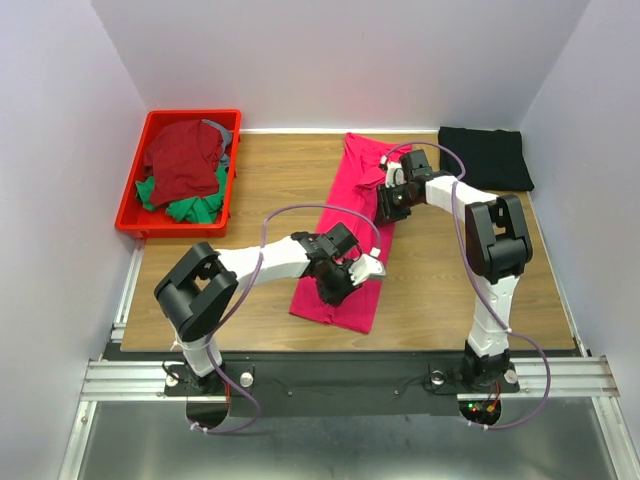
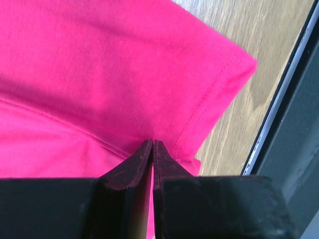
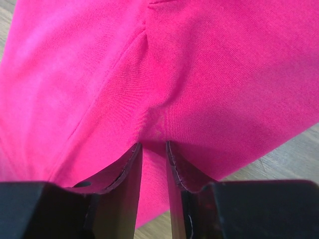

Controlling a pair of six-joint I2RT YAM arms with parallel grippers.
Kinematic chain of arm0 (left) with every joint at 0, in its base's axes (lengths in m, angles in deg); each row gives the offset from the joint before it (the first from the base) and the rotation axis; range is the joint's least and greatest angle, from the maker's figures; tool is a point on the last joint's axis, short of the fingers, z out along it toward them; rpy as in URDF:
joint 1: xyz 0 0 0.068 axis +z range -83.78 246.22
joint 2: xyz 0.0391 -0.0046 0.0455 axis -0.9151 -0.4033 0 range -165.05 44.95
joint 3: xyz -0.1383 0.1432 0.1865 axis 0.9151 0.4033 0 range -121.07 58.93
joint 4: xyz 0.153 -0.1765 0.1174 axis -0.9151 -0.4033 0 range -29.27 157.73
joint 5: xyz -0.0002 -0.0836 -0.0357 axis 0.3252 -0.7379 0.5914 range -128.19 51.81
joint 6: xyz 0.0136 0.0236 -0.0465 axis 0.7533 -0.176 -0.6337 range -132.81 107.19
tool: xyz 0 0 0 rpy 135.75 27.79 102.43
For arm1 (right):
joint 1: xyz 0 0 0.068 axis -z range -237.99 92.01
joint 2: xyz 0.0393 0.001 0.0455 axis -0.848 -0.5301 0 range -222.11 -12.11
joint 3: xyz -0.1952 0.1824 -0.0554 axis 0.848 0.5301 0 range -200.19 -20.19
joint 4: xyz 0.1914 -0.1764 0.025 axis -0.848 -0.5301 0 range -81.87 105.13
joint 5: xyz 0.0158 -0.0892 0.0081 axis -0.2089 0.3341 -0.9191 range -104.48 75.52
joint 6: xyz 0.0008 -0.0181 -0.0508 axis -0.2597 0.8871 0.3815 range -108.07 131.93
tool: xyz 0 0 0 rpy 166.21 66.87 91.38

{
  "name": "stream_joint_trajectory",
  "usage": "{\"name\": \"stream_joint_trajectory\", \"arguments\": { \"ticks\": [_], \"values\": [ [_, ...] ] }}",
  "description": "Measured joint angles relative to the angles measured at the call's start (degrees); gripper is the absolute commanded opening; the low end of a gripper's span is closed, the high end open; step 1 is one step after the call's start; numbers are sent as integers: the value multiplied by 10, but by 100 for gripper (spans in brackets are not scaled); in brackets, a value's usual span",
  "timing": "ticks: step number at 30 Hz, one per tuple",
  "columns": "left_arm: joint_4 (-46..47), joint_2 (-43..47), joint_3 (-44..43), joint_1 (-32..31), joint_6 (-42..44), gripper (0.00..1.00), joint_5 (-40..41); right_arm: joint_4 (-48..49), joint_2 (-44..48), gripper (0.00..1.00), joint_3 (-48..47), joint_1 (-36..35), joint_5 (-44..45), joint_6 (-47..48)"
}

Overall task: Fold and stack the t-shirts
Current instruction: Fold the tshirt

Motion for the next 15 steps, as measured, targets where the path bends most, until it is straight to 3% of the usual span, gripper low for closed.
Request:
{"name": "stream_joint_trajectory", "arguments": {
  "ticks": [8, 15],
  "values": [
    [-4, 6, 35, 8, 18, 17, 8, 0, -14, 32, -16, 0, 15, 17],
    [-2, -21, 10, 10, 23, 15, -12, -1, -56, 32, -80, -2, 18, 26]
  ]
}}
